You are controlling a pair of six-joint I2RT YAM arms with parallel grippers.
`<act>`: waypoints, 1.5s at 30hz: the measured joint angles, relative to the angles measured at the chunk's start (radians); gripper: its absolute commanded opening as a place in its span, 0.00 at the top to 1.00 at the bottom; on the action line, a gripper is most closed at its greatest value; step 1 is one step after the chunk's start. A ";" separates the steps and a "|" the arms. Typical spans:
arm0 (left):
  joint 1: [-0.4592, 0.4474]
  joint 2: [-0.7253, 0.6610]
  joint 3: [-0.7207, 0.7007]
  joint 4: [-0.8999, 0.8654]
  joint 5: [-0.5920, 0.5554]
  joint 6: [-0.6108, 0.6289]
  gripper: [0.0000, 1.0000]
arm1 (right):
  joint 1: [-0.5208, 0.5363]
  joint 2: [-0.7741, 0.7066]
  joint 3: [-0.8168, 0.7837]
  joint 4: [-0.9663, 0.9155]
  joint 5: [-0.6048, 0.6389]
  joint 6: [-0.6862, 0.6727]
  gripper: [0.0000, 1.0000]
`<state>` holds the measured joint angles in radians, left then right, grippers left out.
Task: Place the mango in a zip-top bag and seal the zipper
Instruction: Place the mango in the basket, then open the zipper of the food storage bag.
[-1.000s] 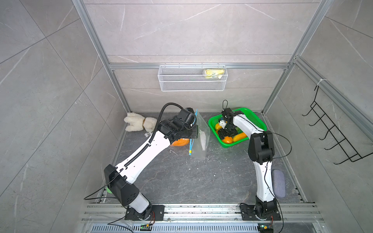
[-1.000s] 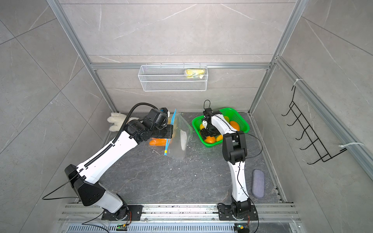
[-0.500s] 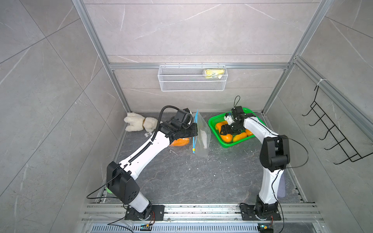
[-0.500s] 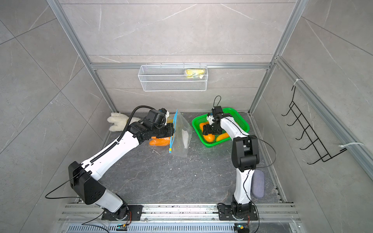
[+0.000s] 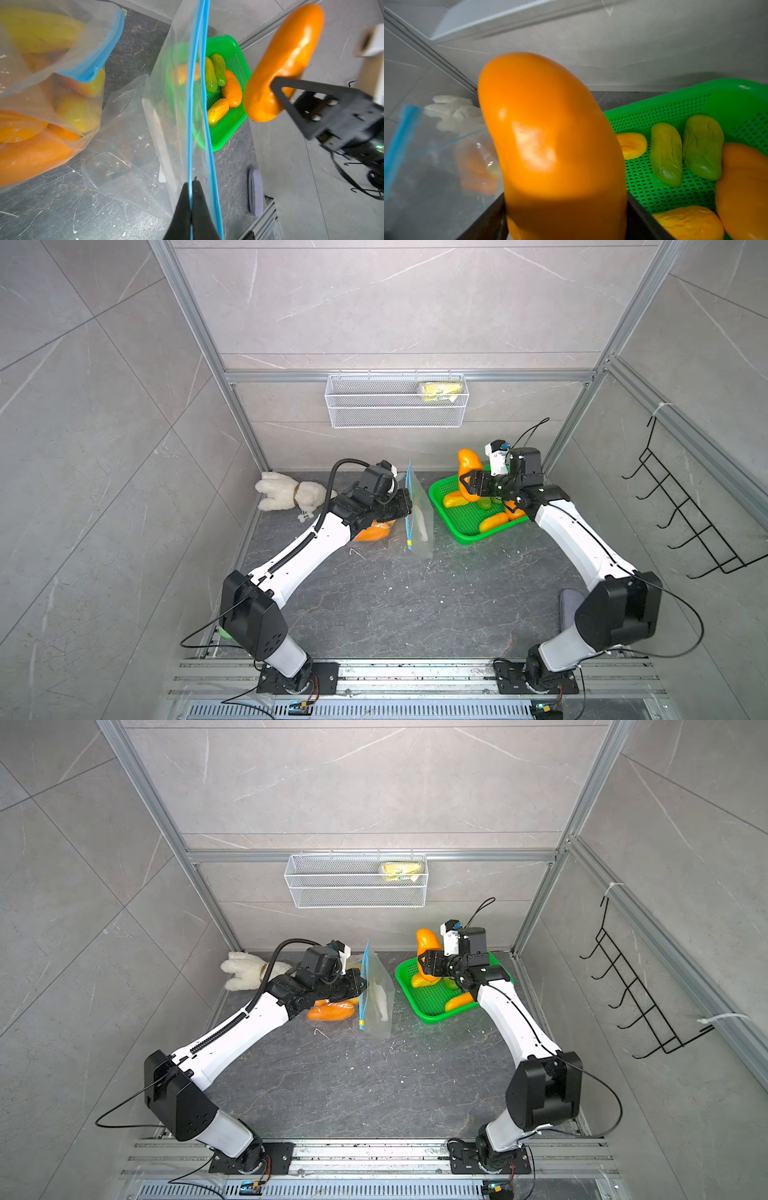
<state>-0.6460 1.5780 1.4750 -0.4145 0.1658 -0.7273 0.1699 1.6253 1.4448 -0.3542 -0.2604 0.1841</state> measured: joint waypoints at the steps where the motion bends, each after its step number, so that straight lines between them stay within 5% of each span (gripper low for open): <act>1: 0.000 0.001 -0.010 0.017 0.003 -0.008 1.00 | 0.000 0.037 -0.001 0.000 0.021 -0.001 0.96; 6: 0.000 0.025 -0.039 0.076 0.025 -0.036 1.00 | 0.000 0.219 -0.017 -0.024 0.127 -0.004 0.93; 9: 0.000 0.045 -0.044 0.093 0.029 -0.043 1.00 | 0.000 0.282 -0.023 -0.052 0.164 -0.005 0.79; 11: 0.000 0.050 -0.047 0.101 0.029 -0.048 1.00 | 0.000 0.294 -0.023 -0.069 0.180 -0.009 0.42; 14: 0.000 0.050 -0.047 0.116 0.029 -0.051 1.00 | 0.000 0.290 -0.014 -0.103 0.190 -0.021 0.01; 19: 0.000 0.066 -0.045 0.130 0.028 -0.057 1.00 | 0.001 0.196 -0.011 -0.159 0.181 -0.031 0.01; 23: -0.002 0.093 -0.043 0.130 0.027 -0.059 1.00 | 0.020 0.025 -0.011 -0.168 0.133 -0.030 0.11; 29: -0.002 0.115 -0.021 0.126 0.026 -0.063 1.00 | 0.214 -0.218 -0.079 -0.053 -0.031 0.008 0.15; 33: -0.004 0.115 -0.004 0.132 0.026 -0.066 1.00 | 0.348 -0.223 -0.098 -0.015 -0.096 0.034 0.30; 40: 0.004 0.115 -0.003 0.164 0.033 -0.101 1.00 | 0.378 -0.189 -0.131 -0.009 -0.089 0.059 0.46; 45: -0.007 0.109 -0.005 0.206 0.054 -0.122 1.00 | 0.383 -0.183 -0.151 -0.014 -0.068 0.060 0.46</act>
<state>-0.6529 1.6871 1.4696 -0.2081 0.2199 -0.8494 0.5526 1.4422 1.2938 -0.3683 -0.3283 0.2440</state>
